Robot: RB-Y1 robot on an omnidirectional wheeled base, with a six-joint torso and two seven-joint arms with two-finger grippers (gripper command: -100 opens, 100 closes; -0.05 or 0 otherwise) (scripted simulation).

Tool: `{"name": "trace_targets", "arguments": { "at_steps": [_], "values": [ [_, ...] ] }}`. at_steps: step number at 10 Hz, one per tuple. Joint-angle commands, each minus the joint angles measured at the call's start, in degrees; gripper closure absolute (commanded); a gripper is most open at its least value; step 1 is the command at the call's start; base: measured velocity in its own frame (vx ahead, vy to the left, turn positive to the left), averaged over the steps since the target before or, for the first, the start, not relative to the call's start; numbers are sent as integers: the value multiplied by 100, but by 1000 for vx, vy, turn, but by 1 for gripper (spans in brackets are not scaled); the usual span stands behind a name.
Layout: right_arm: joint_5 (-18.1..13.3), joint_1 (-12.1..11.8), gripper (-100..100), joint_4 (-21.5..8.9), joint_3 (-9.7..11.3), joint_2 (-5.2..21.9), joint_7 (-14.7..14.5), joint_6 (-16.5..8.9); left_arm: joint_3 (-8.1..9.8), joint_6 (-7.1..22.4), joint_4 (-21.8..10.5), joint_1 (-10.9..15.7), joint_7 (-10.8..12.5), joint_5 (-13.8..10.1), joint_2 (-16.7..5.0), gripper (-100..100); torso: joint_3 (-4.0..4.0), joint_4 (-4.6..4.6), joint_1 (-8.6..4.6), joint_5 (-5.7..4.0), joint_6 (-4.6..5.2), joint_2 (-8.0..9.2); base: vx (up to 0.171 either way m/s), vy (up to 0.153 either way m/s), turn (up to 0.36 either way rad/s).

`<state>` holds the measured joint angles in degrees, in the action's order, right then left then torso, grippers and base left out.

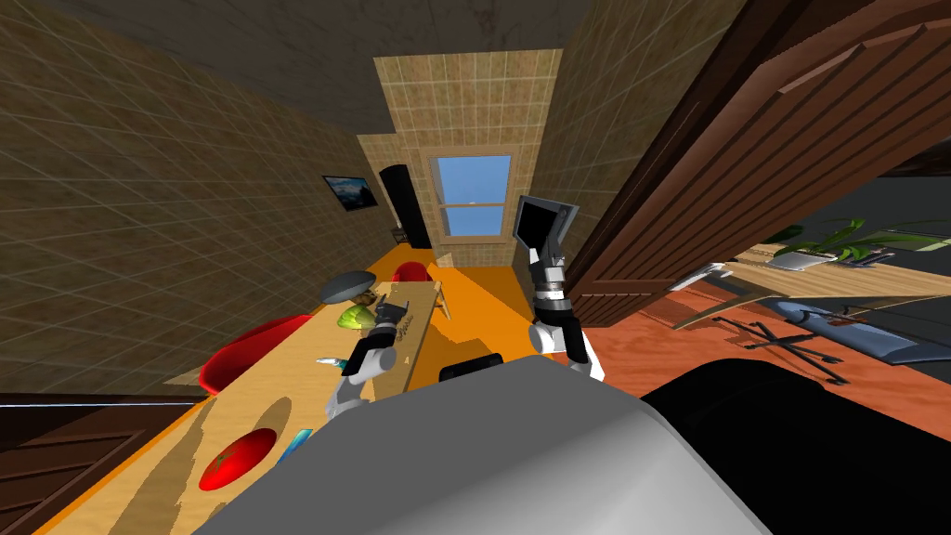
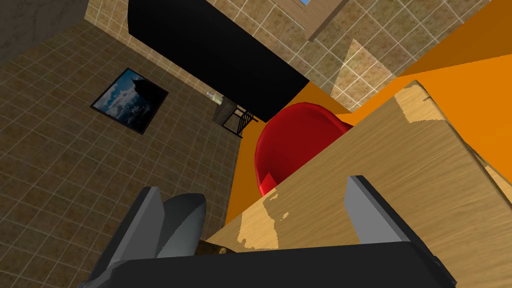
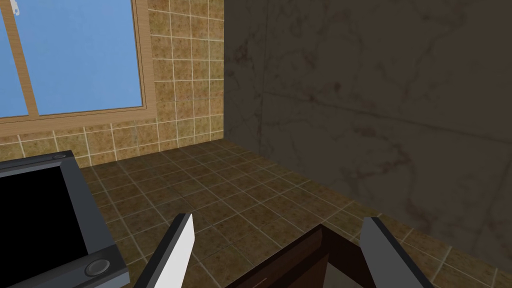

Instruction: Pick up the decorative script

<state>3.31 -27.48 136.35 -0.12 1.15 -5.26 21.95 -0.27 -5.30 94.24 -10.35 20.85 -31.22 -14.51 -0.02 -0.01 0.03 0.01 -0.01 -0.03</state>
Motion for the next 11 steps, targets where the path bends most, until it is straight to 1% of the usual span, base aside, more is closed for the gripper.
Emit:
{"name": "trace_targets", "arguments": {
  "at_steps": [1,2,3,4,5,6,7,8,9,10,11],
  "values": [
    [0,0,0,0,0,0,0,0,-21,98,-197,48,49,-93,-43,-100,0,0,0,0,0,0,1,7,-33],
    [0,0,0,0,0,0,0,0,-36,289,-391,188,137,-280,-125,-100,1,0,0,0,-2,1,2,7,-52],
    [0,0,0,0,0,0,0,0,-36,289,-519,188,137,-280,-125,-100,0,0,0,0,0,0,2,7,-33],
    [0,0,0,0,0,0,0,0,-50,480,-685,329,225,-466,-208,-100,0,0,-1,0,-2,1,0,8,-48],
    [0,0,0,0,0,0,0,0,-50,480,-843,329,225,-466,-208,-100,0,0,0,0,0,0,2,8,-39],
    [0,0,0,0,0,0,0,0,-65,670,-1028,469,313,-651,-292,-100,0,0,0,0,-2,1,3,10,-55],
    [0,0,0,0,0,0,0,0,-65,670,-1168,469,313,-651,-292,-100,0,0,1,0,-1,0,2,10,-31],
    [0,0,0,0,0,0,0,0,-79,859,-1392,608,399,-834,-377,-100,0,0,1,0,-2,0,2,8,-63],
    [0,0,0,0,0,0,0,0,-79,859,-1491,608,399,-834,-377,-100,0,0,1,0,-1,1,2,8,-24],
    [0,0,0,0,0,0,0,0,-93,1045,-1677,746,484,-1014,-463,-100,1,0,0,0,-3,1,2,8,-40],
    [0,0,0,0,0,0,0,0,-93,1045,-1812,746,484,-1014,-463,-100,0,0,0,0,-1,0,2,9,-34]
  ]
}}
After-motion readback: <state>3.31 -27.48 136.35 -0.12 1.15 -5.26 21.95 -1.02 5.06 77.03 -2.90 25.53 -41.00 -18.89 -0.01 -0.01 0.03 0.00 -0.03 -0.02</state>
